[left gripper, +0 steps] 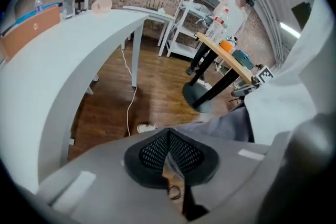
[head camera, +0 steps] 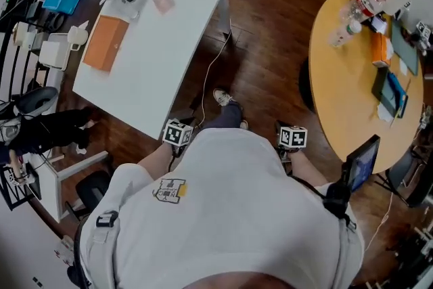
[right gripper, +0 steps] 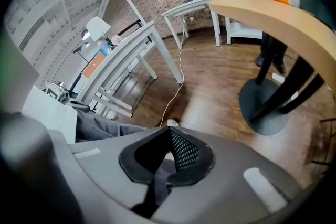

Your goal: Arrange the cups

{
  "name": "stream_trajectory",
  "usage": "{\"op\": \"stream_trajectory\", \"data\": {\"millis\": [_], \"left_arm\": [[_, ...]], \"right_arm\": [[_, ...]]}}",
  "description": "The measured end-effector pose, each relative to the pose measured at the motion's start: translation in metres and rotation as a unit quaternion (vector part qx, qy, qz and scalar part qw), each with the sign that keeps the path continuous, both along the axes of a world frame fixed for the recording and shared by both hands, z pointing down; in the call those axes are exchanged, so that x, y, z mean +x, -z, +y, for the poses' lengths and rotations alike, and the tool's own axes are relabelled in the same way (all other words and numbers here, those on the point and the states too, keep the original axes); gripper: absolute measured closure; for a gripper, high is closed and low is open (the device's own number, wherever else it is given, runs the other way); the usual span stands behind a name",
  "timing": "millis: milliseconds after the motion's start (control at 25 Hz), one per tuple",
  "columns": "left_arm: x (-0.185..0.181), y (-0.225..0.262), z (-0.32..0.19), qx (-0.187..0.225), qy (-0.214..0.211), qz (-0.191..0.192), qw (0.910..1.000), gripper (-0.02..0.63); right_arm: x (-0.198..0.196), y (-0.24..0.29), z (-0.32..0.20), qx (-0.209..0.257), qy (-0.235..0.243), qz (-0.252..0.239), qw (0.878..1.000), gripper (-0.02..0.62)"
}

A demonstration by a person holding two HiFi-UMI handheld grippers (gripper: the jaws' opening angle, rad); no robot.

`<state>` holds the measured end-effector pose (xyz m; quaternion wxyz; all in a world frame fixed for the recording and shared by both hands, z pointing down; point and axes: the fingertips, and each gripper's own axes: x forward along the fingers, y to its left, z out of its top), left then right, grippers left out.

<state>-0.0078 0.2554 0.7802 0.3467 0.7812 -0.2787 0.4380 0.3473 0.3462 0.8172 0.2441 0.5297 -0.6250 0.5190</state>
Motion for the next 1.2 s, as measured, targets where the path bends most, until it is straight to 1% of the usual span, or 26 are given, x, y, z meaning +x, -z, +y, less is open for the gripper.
{"op": "stream_trajectory", "data": {"millis": [120, 240, 360, 440, 560, 640, 720, 800, 880, 920, 1040, 1120, 1200], "left_arm": [[0.022, 0.013, -0.044, 0.018, 0.026, 0.039, 0.9988, 0.606], [0.034, 0.031, -0.088, 0.037, 0.049, 0.082, 0.9947, 0.606], [0.034, 0.057, -0.122, 0.07, 0.063, 0.113, 0.9891, 0.606], [0.03, 0.073, -0.141, 0.092, 0.087, 0.129, 0.9834, 0.606], [0.022, 0.098, -0.164, 0.123, 0.146, 0.153, 0.9697, 0.606], [0.015, 0.107, -0.179, 0.14, 0.18, 0.158, 0.9608, 0.606], [0.009, 0.109, -0.191, 0.149, 0.208, 0.157, 0.9538, 0.606], [0.005, 0.109, -0.199, 0.153, 0.231, 0.153, 0.9485, 0.606], [0.001, 0.106, -0.205, 0.155, 0.256, 0.145, 0.9432, 0.606], [-0.002, 0.104, -0.207, 0.156, 0.27, 0.139, 0.9398, 0.606], [-0.015, 0.103, -0.222, 0.164, 0.319, 0.119, 0.9259, 0.606], [-0.025, 0.102, -0.238, 0.169, 0.35, 0.101, 0.916, 0.606], [-0.032, 0.101, -0.253, 0.172, 0.376, 0.084, 0.9065, 0.606]], "right_arm": [[0.011, 0.018, -0.066, 0.006, 0.053, 0.017, 0.998, 0.595], [0.019, 0.036, -0.141, 0.017, 0.1, 0.04, 0.994, 0.595], [0.012, 0.053, -0.212, 0.046, 0.129, 0.053, 0.989, 0.595], [-0.001, 0.069, -0.256, 0.076, 0.153, 0.052, 0.984, 0.595], [-0.032, 0.101, -0.316, 0.128, 0.204, 0.046, 0.97, 0.595], [-0.061, 0.123, -0.354, 0.164, 0.244, 0.04, 0.955, 0.595], [-0.092, 0.145, -0.39, 0.2, 0.281, 0.033, 0.938, 0.595], [-0.123, 0.166, -0.424, 0.24, 0.322, 0.031, 0.915, 0.595], [-0.155, 0.187, -0.455, 0.284, 0.371, 0.038, 0.883, 0.595], [-0.171, 0.197, -0.469, 0.306, 0.397, 0.044, 0.864, 0.595], [-0.217, 0.218, -0.508, 0.367, 0.473, 0.061, 0.799, 0.595], [-0.244, 0.227, -0.532, 0.4, 0.513, 0.074, 0.756, 0.594], [-0.265, 0.228, -0.555, 0.424, 0.546, 0.09, 0.717, 0.594]]}}
